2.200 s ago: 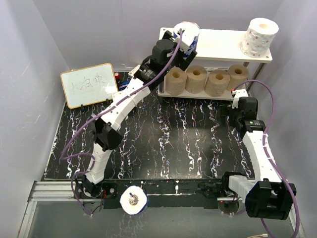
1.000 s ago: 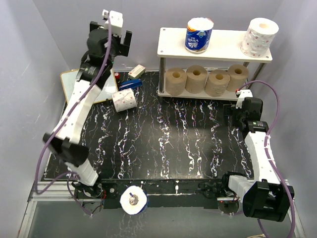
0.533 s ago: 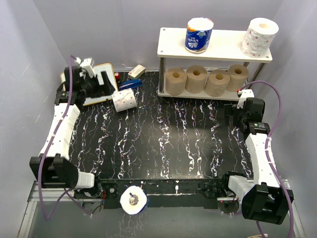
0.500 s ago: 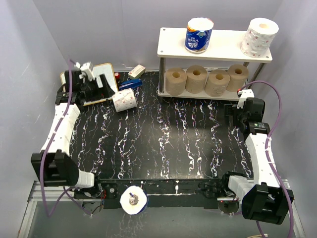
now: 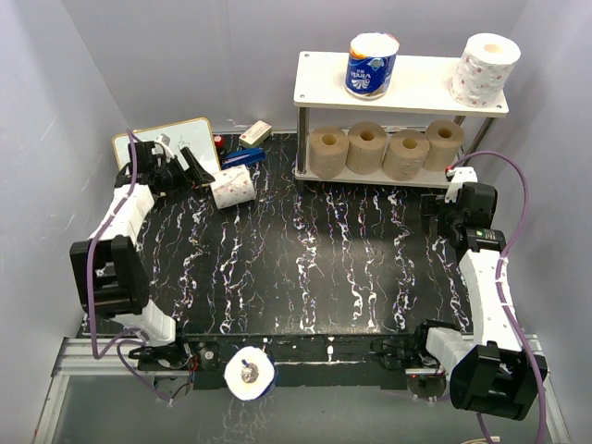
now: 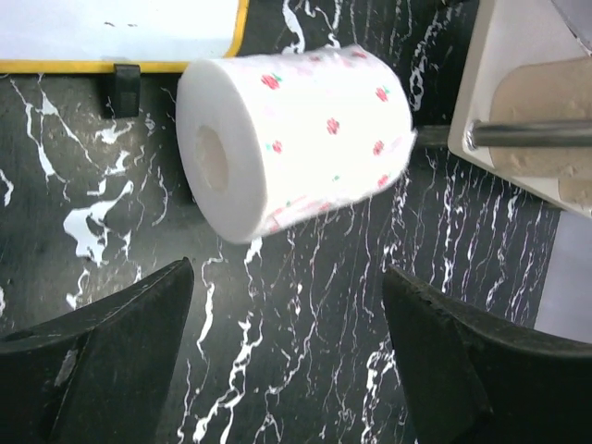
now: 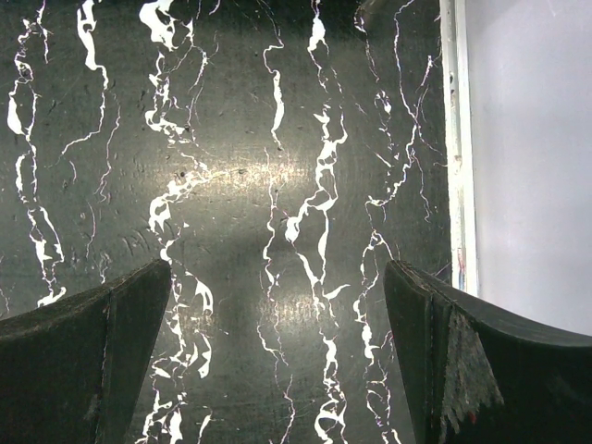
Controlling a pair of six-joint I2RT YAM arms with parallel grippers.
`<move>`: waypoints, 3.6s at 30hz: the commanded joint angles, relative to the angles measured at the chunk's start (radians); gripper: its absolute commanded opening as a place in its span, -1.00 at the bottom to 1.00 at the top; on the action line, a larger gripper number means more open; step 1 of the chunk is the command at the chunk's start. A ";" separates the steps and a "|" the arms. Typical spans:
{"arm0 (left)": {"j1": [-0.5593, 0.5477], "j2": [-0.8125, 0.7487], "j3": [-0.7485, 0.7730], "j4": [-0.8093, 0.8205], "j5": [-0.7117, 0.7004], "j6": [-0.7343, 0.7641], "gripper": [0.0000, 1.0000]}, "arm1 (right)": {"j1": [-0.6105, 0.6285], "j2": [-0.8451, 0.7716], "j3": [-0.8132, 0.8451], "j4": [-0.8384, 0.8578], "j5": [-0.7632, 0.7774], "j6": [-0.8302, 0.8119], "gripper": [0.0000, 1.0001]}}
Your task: Place and organize the paper towels onto the shelf
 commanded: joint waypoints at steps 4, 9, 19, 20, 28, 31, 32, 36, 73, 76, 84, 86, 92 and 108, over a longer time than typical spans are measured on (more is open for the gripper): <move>-0.003 0.145 0.067 0.070 -0.002 -0.056 0.53 | -0.006 -0.006 -0.001 0.043 0.000 -0.009 0.97; -0.021 0.194 0.103 0.090 -0.017 -0.043 0.50 | -0.007 -0.008 -0.001 0.045 0.006 -0.008 0.97; -0.053 0.266 0.169 0.107 -0.034 -0.038 0.42 | -0.011 -0.008 -0.001 0.044 0.003 -0.008 0.97; -0.056 0.271 0.169 0.106 -0.034 -0.042 0.41 | -0.012 -0.010 -0.002 0.044 0.002 -0.008 0.97; -0.081 0.292 0.145 0.138 -0.045 -0.070 0.37 | -0.018 -0.009 -0.001 0.042 -0.002 -0.009 0.97; -0.085 0.299 0.149 0.144 -0.053 -0.074 0.35 | -0.018 -0.018 -0.001 0.041 -0.004 -0.010 0.97; -0.086 0.302 0.151 0.145 -0.057 -0.075 0.35 | -0.020 -0.022 -0.003 0.042 -0.003 -0.009 0.97; -0.087 0.317 0.161 0.146 -0.069 -0.078 0.31 | -0.026 -0.026 -0.003 0.042 -0.007 -0.011 0.97; -0.294 -0.031 0.559 -0.111 -0.186 0.503 -1.00 | -0.035 -0.017 -0.003 0.043 -0.013 -0.014 0.97; -0.299 -0.010 0.670 -0.113 -0.251 0.547 -1.00 | -0.037 -0.016 -0.004 0.043 -0.011 -0.014 0.97; -0.300 0.062 0.917 -0.044 0.052 0.647 -1.00 | -0.041 -0.010 -0.003 0.043 -0.010 -0.013 0.97; -0.300 0.085 0.976 -0.020 0.084 0.689 -1.00 | -0.044 -0.009 -0.003 0.042 -0.009 -0.013 0.97; -0.300 0.126 1.052 0.069 0.228 0.862 -1.00 | -0.051 -0.013 -0.004 0.043 -0.010 -0.014 0.97; -0.300 0.231 0.848 0.916 0.431 0.525 -1.00 | -0.055 -0.018 -0.007 0.047 -0.001 -0.014 0.97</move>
